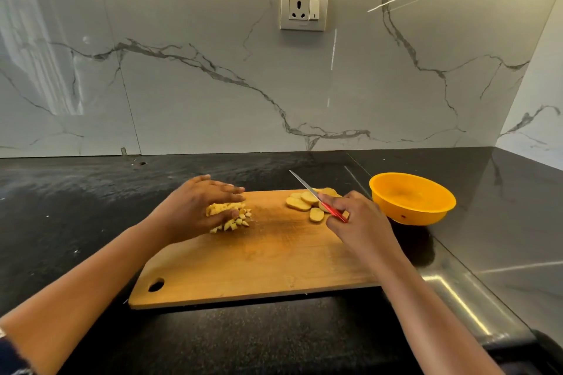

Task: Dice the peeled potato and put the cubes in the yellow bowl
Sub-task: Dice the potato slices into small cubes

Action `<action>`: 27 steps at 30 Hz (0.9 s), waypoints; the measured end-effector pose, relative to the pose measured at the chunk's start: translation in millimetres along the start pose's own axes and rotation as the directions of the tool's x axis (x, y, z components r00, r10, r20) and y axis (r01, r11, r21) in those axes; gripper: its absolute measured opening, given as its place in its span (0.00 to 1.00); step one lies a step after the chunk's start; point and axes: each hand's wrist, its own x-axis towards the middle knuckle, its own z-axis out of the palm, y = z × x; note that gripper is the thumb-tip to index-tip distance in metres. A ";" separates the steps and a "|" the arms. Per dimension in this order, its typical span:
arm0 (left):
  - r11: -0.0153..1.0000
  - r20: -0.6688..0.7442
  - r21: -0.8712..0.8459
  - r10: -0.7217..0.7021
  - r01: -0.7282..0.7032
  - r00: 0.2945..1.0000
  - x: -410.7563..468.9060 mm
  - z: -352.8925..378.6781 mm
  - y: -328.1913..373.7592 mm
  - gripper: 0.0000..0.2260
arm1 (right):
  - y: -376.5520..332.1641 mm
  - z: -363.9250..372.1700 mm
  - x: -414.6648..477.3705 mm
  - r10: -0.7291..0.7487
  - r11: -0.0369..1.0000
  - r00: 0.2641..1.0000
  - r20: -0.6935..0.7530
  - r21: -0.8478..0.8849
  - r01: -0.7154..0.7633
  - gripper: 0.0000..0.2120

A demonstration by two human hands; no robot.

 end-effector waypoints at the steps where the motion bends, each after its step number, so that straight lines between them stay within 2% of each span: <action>1: 0.998 0.047 0.029 0.048 -0.050 0.998 2.0 3.0 6.0 0.30 | -0.7 0.8 -0.2 0.004 1.000 1.000 0.004 -0.001 -0.004 0.22; 4: 0.941 0.121 0.254 0.197 -0.222 0.973 6.9 13.9 14.9 0.26 | -0.9 3.0 0.0 0.018 1.000 1.000 -0.001 -0.013 -0.018 0.22; 6: 0.941 0.064 0.277 0.184 -0.195 0.981 8.3 13.3 14.9 0.22 | 1.1 2.6 0.3 0.039 0.999 0.999 -0.024 -0.017 -0.039 0.22; 8: 0.966 -0.049 0.237 0.122 -0.107 0.991 14.5 10.1 17.7 0.19 | 3.0 1.4 0.2 0.057 0.998 0.997 -0.051 -0.014 -0.058 0.22; 10: 0.994 -0.081 0.111 -0.002 0.011 0.997 29.5 7.0 27.2 0.19 | 3.5 0.7 0.2 0.068 0.998 0.995 -0.072 -0.009 -0.068 0.23; 12: 0.995 0.034 -0.024 -0.094 0.095 0.995 52.6 10.8 39.0 0.16 | 4.1 0.7 0.4 0.080 0.997 0.993 -0.084 -0.009 -0.081 0.23; 15: 0.983 0.307 -0.037 -0.159 0.178 0.938 88.8 25.8 53.8 0.22 | 6.9 0.0 0.7 0.108 0.994 0.989 -0.099 -0.012 -0.110 0.23; 17: 0.968 0.370 -0.101 -0.179 0.231 0.912 105.3 39.3 55.1 0.23 | 9.1 -1.8 -0.3 0.117 0.993 0.986 -0.118 -0.017 -0.120 0.23; 21: 0.958 0.326 -0.183 -0.151 0.219 0.933 115.0 50.2 49.4 0.19 | 9.7 -4.0 -1.3 0.098 0.994 0.985 -0.141 -0.034 -0.104 0.24; 25: 0.969 0.296 -0.170 -0.125 0.181 0.947 103.3 33.3 42.9 0.18 | 10.1 -4.7 0.2 0.085 0.995 0.982 -0.171 -0.034 -0.092 0.23; 27: 0.959 0.285 -0.232 -0.091 0.161 0.954 89.6 21.9 41.3 0.16 | 9.7 -4.4 -0.4 0.075 0.996 0.983 -0.170 -0.038 -0.082 0.23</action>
